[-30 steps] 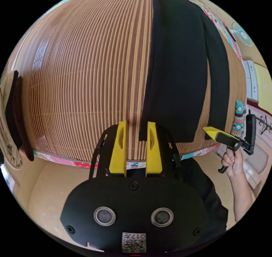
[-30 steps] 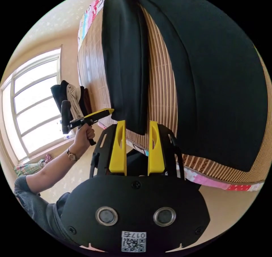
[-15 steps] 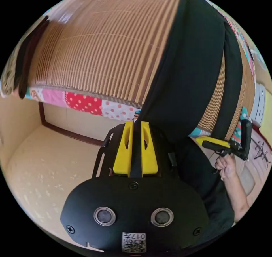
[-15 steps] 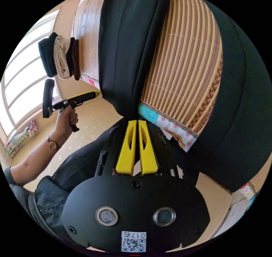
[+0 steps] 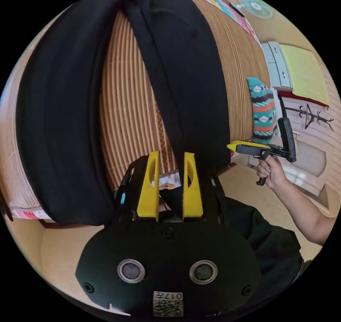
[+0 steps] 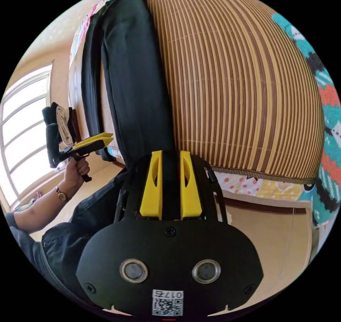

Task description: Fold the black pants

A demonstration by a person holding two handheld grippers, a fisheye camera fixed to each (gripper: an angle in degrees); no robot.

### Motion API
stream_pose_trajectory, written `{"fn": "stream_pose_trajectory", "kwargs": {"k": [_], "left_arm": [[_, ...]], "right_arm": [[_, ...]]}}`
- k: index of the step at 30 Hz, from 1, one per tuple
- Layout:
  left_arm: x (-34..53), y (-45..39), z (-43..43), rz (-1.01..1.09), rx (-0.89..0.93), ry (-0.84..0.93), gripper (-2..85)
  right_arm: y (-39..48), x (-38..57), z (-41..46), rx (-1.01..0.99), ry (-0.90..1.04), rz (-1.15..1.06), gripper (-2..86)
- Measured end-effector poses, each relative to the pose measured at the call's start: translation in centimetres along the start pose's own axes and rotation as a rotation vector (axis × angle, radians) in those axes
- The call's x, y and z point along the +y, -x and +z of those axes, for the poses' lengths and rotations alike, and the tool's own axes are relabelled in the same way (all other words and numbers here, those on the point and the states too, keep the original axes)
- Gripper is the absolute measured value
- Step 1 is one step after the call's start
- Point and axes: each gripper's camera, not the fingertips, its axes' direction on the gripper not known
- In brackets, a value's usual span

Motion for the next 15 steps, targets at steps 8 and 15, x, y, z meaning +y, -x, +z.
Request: {"fn": "stream_pose_trajectory", "kwargs": {"k": [8,15], "left_arm": [[2.2,0.6,2.3,0.007,0.241,0.031,-0.3],[6.3,4.4,5.7,-0.257,0.005,0.233,1.0]], "right_arm": [[-0.5,3.8,-0.2,-0.047,-0.018,-0.012,4.2],[-2.3,8.0,-1.5,0.008,-0.02,0.053,1.7]]}}
